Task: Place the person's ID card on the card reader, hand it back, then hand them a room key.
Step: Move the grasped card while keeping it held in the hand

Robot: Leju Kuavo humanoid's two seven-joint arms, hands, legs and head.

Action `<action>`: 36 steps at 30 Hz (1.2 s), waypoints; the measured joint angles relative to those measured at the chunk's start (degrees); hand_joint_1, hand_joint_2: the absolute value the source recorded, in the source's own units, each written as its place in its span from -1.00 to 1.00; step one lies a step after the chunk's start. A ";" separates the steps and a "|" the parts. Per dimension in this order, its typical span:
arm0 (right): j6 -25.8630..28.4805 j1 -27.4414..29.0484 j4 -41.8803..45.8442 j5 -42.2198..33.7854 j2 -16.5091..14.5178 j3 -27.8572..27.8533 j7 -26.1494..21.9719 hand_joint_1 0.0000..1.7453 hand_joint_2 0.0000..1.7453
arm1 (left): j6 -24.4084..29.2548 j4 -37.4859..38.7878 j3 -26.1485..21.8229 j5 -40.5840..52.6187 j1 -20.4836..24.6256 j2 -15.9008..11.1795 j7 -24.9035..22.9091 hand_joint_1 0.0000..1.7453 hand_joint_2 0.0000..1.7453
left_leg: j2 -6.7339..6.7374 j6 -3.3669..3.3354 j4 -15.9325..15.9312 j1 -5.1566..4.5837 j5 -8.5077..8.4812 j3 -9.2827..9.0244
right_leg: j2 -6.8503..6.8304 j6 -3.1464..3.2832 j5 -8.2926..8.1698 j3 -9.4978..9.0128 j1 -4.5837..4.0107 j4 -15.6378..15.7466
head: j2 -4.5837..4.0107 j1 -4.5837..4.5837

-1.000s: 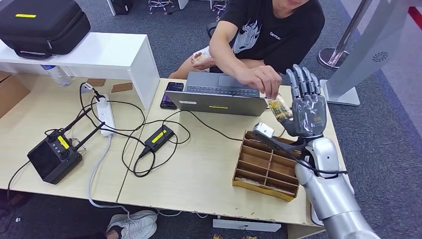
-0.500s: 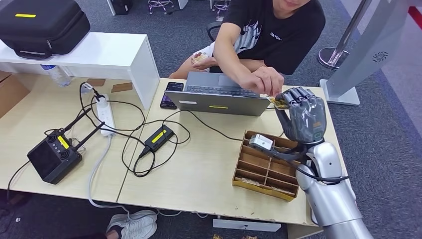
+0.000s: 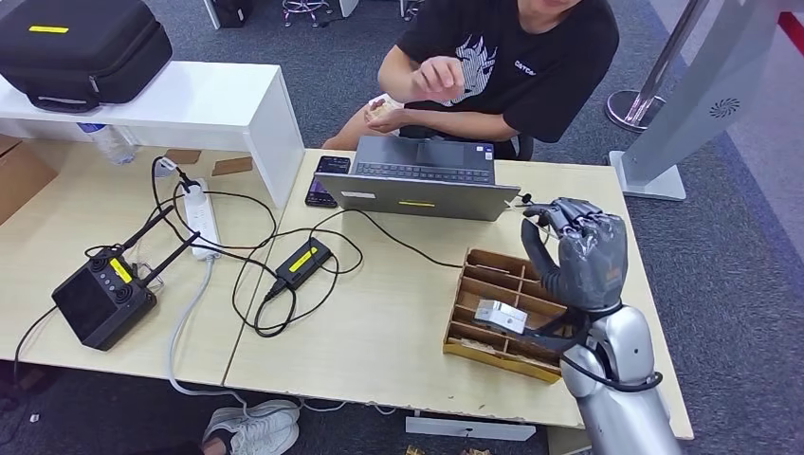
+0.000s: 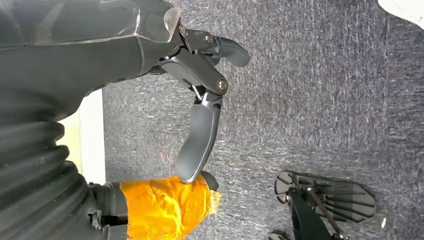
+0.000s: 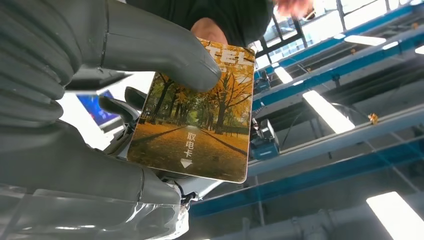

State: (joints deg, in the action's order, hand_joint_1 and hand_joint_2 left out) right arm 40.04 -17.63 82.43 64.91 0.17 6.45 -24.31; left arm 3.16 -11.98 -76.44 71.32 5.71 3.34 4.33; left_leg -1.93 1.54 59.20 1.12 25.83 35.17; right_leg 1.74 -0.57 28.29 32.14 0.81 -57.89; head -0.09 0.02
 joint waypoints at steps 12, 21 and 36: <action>0.00 15.43 13.21 -7.92 -1.06 -4.98 -3.08 1.00 1.00 | 1.29 0.00 -0.79 -2.51 -0.51 0.06 0.07 -1.00 1.00 | -0.05 0.04 0.00 0.00 0.12 0.02 | -0.09 0.05 0.10 0.06 0.00 0.02 | 0.00 0.02; -0.18 28.21 16.63 -22.25 -0.30 -14.63 2.18 1.00 1.00 | 3.13 0.00 -3.55 -5.57 -0.78 0.54 0.10 -1.00 1.00 | -0.06 -0.02 0.00 -0.02 0.22 0.06 | -0.11 0.00 0.15 0.01 0.02 0.06 | 0.00 0.01; -22.54 33.08 7.46 -27.20 2.55 -24.98 10.95 1.00 1.00 | 3.56 0.00 -5.92 -6.74 -0.93 0.89 0.56 -1.00 1.00 | -0.02 0.00 0.00 -0.01 0.24 0.03 | -0.08 0.01 0.15 0.01 0.01 0.06 | 0.00 0.01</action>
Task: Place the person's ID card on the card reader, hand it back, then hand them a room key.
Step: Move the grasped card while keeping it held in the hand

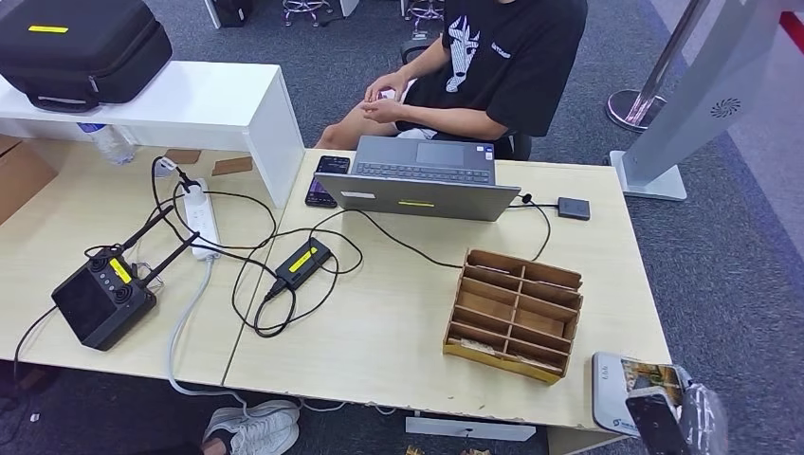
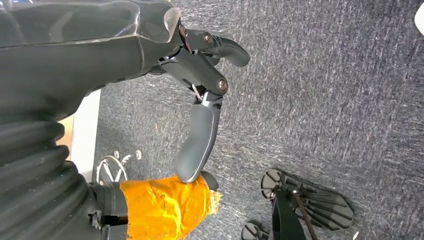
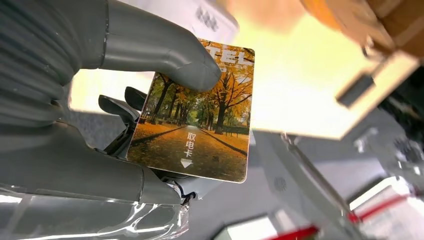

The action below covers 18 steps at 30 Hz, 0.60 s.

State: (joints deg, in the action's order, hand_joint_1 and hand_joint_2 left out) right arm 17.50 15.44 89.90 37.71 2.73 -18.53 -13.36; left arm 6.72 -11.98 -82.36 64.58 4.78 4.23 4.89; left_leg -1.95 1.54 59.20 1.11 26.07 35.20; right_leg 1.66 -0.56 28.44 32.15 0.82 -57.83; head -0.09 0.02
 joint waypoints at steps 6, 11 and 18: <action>-2.57 -0.02 -2.50 0.23 0.70 0.10 0.57 1.00 1.00 | -0.12 0.00 -0.04 0.11 0.01 0.00 0.11 -1.00 1.00 | 0.00 0.00 0.00 0.00 0.00 0.01 | 0.00 0.00 0.01 0.00 0.00 0.00 | 0.00 0.00; -2.53 -0.07 -3.64 0.41 0.99 0.28 0.57 1.00 1.00 | -0.22 0.00 -0.04 0.11 0.01 -0.02 0.12 -1.00 1.00 | 0.00 0.00 0.00 0.00 0.00 0.01 | 0.00 -0.01 0.01 0.00 0.00 0.00 | 0.00 0.00; -0.39 -0.05 -3.37 0.40 1.05 0.86 -0.20 1.00 1.00 | -0.21 0.00 -0.31 0.04 0.01 -0.02 0.12 -1.00 1.00 | 0.00 0.00 0.00 0.00 0.00 0.00 | 0.00 -0.01 0.01 -0.01 0.00 0.00 | 0.00 0.00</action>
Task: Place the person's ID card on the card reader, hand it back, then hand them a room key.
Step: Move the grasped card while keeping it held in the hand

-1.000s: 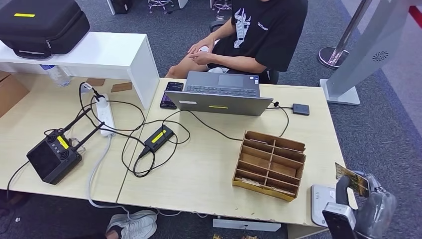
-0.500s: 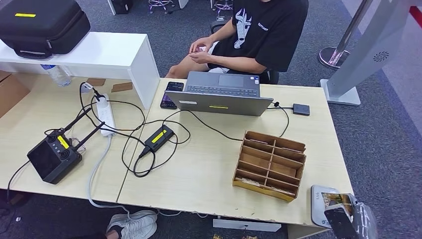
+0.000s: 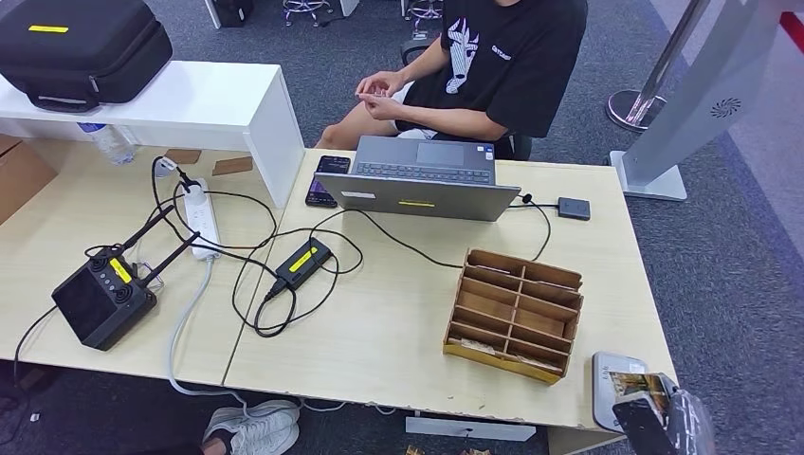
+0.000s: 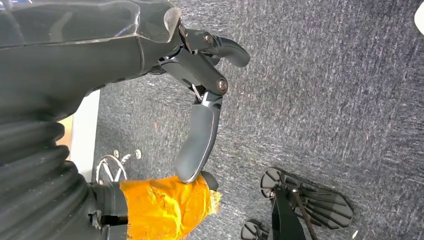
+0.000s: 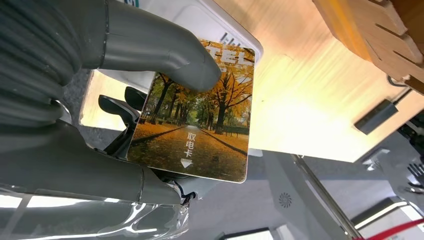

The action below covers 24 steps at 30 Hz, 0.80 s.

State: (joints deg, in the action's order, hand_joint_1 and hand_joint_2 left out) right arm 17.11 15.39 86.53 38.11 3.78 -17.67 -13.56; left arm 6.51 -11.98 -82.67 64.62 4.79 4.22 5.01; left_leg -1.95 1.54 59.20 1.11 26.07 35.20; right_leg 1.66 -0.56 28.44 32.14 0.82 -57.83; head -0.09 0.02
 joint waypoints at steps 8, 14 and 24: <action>2.09 0.74 2.01 3.87 0.95 1.13 2.55 1.00 1.00 | -0.01 0.00 -0.12 0.20 0.00 0.00 0.01 -1.00 1.00 | 0.00 0.00 0.00 0.00 0.00 0.01 | 0.00 0.00 0.00 0.00 0.00 0.00 | 0.00 0.00; 9.36 0.77 4.25 0.81 1.07 1.90 -2.12 1.00 1.00 | 0.05 0.00 -0.12 0.28 0.01 0.01 0.01 -1.00 1.00 | 0.00 0.00 0.00 0.00 0.00 0.00 | 0.00 0.00 0.00 0.00 0.00 0.00 | 0.00 0.00; 17.92 -0.41 12.99 -1.60 0.63 5.78 -5.54 1.00 1.00 | 0.17 0.00 -0.12 0.87 0.05 0.02 0.00 -1.00 1.00 | 0.02 0.01 0.00 0.00 -0.01 0.02 | 0.02 0.00 0.00 -0.02 0.00 -0.02 | 0.00 0.01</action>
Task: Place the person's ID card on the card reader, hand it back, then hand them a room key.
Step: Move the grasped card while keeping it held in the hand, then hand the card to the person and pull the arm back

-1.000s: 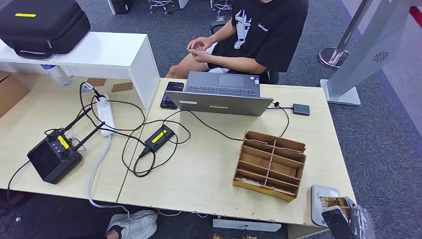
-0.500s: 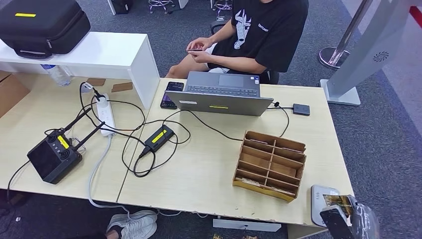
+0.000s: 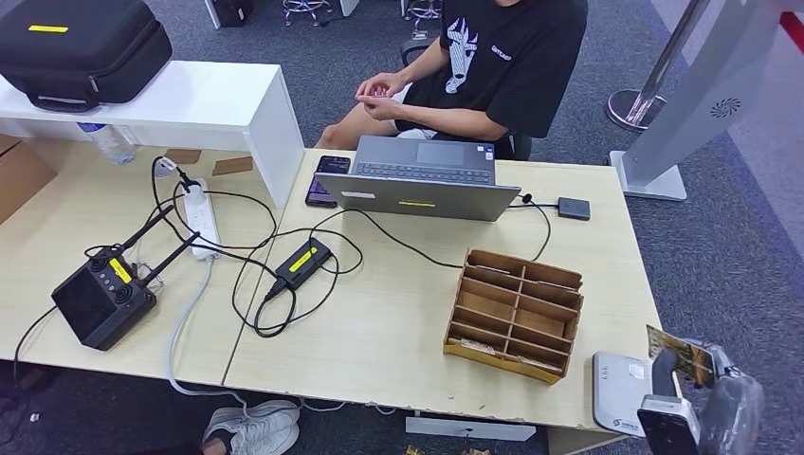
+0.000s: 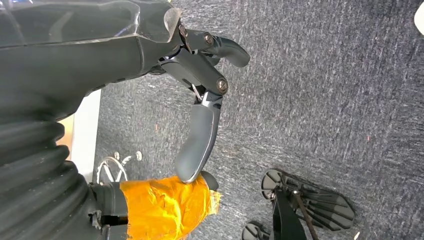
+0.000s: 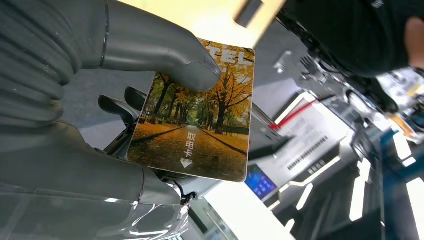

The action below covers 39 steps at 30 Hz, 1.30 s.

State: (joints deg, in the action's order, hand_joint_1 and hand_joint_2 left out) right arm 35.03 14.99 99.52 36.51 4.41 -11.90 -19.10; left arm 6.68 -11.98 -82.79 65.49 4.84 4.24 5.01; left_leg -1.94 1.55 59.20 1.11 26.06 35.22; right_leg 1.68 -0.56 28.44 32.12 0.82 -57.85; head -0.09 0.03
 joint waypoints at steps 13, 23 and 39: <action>-19.32 -28.34 -5.62 3.16 12.91 16.70 19.73 1.00 1.00 | -2.30 0.00 1.14 3.97 0.59 -0.61 -0.07 -1.00 1.00 | 0.33 -0.04 0.00 -0.04 -0.32 0.11 | 0.37 -0.03 -0.45 0.16 0.02 -0.08 | 0.00 -0.01; -27.52 -61.90 -41.87 -2.43 11.87 31.69 22.60 1.00 1.00 | -4.40 0.00 3.55 6.39 1.24 -1.33 0.03 -1.00 1.00 | -0.25 -0.06 0.02 0.05 -0.79 0.40 | -0.15 0.00 -0.65 0.38 -0.02 -0.16 | 0.00 -0.01; -24.26 -68.61 -54.06 -2.68 6.86 38.38 21.39 -0.18 1.00 | -4.43 0.00 4.50 6.73 1.15 -1.48 0.00 -1.00 1.00 | -0.25 -0.04 0.02 0.04 -0.79 0.53 | -0.15 0.00 -0.64 0.52 -0.03 -0.17 | 0.00 -0.02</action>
State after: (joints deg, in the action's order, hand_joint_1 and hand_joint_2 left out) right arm 10.77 -53.62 45.46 33.83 11.27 26.48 2.29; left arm 2.25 -11.98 -78.29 72.23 5.99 2.76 5.01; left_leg -2.19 1.51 59.22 1.15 25.28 35.75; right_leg 1.53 -0.56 27.80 32.64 0.79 -58.02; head -0.09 0.02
